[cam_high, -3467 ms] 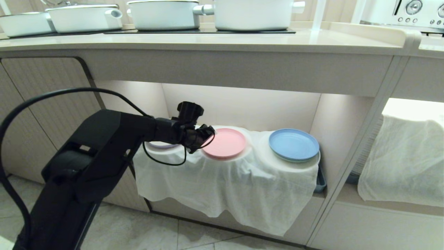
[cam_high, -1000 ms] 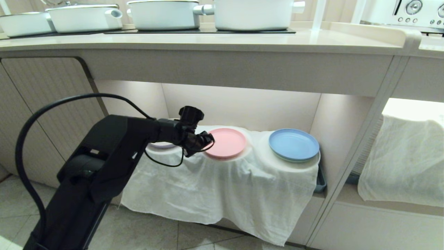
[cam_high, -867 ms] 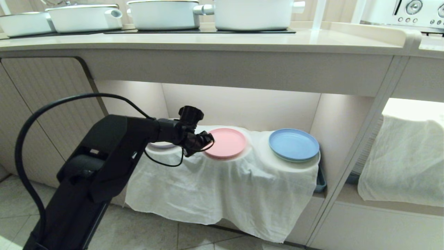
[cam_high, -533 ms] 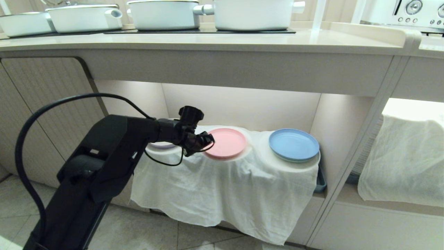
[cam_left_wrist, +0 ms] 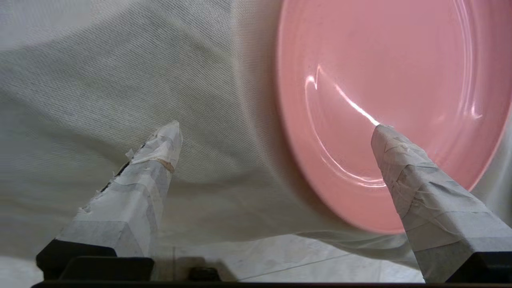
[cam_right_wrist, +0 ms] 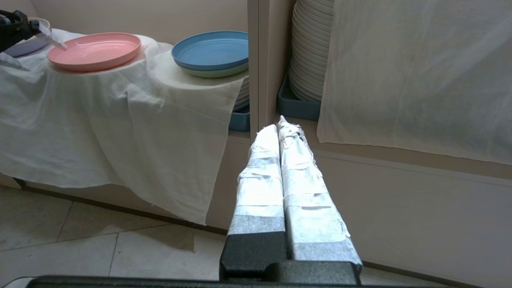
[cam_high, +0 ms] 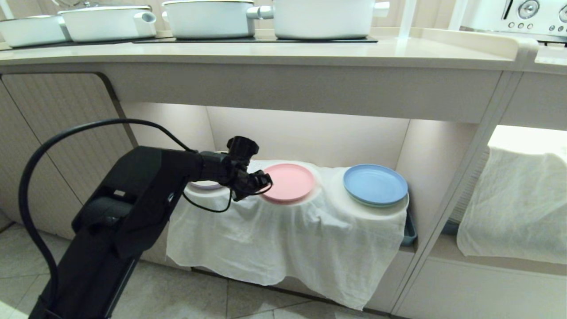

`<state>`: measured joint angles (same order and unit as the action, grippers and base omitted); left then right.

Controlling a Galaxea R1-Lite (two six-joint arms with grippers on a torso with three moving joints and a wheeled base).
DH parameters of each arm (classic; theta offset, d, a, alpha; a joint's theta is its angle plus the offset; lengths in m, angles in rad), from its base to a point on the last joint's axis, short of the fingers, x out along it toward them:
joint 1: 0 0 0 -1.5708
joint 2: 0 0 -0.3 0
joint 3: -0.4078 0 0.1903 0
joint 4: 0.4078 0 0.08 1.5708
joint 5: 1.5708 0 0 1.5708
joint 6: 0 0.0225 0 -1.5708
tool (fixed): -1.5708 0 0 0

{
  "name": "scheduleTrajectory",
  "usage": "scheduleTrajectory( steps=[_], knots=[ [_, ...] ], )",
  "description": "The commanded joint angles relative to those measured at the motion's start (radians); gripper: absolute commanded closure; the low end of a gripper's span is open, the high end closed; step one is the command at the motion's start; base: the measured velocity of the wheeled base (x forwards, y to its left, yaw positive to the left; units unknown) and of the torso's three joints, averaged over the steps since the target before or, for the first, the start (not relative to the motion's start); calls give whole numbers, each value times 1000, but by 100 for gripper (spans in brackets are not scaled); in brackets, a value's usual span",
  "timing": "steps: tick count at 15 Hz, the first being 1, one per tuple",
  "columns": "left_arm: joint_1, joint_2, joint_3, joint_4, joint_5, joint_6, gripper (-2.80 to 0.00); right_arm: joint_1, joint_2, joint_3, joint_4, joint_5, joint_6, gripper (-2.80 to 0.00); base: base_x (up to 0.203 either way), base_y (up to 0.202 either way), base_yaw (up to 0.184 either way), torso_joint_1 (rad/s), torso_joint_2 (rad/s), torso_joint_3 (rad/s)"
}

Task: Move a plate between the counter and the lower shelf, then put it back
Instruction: Pick up the plate in the cupboard

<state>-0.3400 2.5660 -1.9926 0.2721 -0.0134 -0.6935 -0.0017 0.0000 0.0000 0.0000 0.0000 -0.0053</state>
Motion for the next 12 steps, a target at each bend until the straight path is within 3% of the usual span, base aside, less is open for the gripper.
scheduleTrajectory(
  steps=[1,7,12],
  knots=[
    [6,0,0,2,0,14,-280,0,0,0,0,0,-1,0,0,0,0,0,0,0],
    [6,5,0,4,-3,64,-280,0,0,0,0,0,-1,0,0,0,0,0,0,0],
    [1,10,0,-5,-3,69,-280,0,0,0,0,0,-1,0,0,0,0,0,0,0]
  ],
)
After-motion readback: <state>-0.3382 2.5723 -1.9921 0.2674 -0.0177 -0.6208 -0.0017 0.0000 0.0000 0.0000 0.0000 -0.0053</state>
